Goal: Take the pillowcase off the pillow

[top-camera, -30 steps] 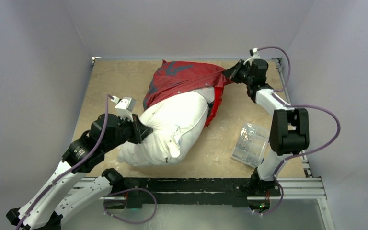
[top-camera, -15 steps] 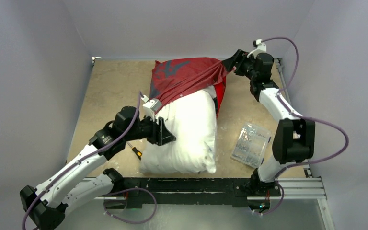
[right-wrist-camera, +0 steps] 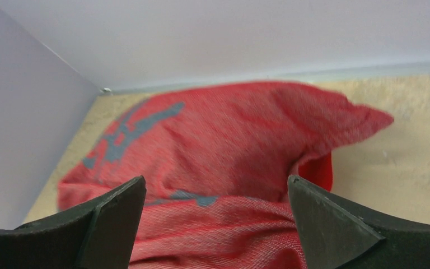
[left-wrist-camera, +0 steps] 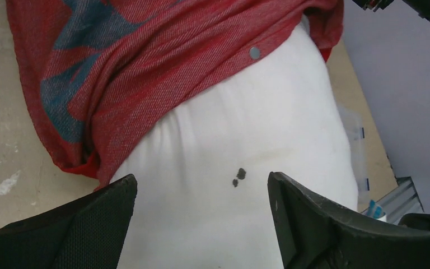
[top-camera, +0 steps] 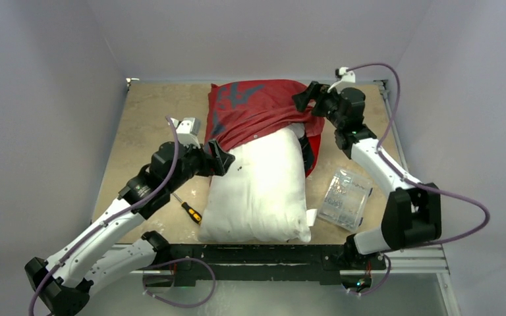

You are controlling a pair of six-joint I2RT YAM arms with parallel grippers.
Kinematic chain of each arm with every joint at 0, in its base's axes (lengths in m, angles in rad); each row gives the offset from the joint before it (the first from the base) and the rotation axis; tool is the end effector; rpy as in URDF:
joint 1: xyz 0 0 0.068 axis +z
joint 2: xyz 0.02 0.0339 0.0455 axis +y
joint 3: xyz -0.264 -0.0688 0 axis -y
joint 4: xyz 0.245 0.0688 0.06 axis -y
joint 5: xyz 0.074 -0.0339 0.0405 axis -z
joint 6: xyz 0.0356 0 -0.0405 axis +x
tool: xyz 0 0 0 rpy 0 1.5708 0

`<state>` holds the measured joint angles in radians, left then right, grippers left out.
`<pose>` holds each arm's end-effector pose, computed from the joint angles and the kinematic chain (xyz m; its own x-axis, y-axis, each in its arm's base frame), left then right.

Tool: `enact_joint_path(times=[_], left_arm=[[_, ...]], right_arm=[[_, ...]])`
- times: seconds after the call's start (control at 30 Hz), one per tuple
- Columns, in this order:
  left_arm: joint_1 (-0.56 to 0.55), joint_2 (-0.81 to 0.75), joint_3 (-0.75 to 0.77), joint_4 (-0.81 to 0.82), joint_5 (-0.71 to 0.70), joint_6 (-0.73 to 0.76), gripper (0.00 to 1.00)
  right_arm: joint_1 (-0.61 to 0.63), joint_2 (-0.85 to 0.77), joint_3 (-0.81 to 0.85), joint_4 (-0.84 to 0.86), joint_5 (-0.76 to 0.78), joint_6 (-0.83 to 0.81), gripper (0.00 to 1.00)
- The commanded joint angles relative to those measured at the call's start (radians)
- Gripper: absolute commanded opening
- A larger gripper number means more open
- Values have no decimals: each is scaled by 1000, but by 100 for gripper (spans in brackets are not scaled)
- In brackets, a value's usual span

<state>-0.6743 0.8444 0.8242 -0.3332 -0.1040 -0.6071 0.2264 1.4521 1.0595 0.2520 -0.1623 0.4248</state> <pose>0.1534 -0.1179 0.3280 -0.5329 -0.3004 -0.7910 0.2933 0.8113 -0.5057 0.3360 0.0833 0.3220 -0.2800 0.3529 -0.8928 -0.2876 0.8564 0.4287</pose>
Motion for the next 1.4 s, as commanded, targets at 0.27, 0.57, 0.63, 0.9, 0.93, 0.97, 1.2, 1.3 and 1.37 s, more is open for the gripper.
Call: enact_joint_path(times=[0.27,0.57,0.63,0.9,0.93,0.97,1.2,1.3,1.37], left_arm=[[-4,47,-324,357,211,-229,81],[-30,102,-258,410,256,-209,80],[-31,48,-193,250,165,-158,81],[-28,-105,-40,-87,-266,-79,93],[-27,-99,-41,-88,-286,-79,94],[-27,-87,-43,-80,-298,-78,95],[122,-11,-94,32,-235,-84,97],[258,-20,-123,79,-106,-96,97],[302,-24,-129,85,-66,-100,97]], right_arm=[[274,385,217,90,-68,-42,97],[335,442,437,5,86,-86,99],[336,361,398,-33,144,-105,99],[459,-3,165,-258,344,-60,99],[488,-27,143,-293,367,-39,99],[520,-46,124,-330,392,-12,99],[744,-19,92,-563,573,175,99],[786,52,82,-595,608,208,99],[794,100,68,-591,623,228,99]])
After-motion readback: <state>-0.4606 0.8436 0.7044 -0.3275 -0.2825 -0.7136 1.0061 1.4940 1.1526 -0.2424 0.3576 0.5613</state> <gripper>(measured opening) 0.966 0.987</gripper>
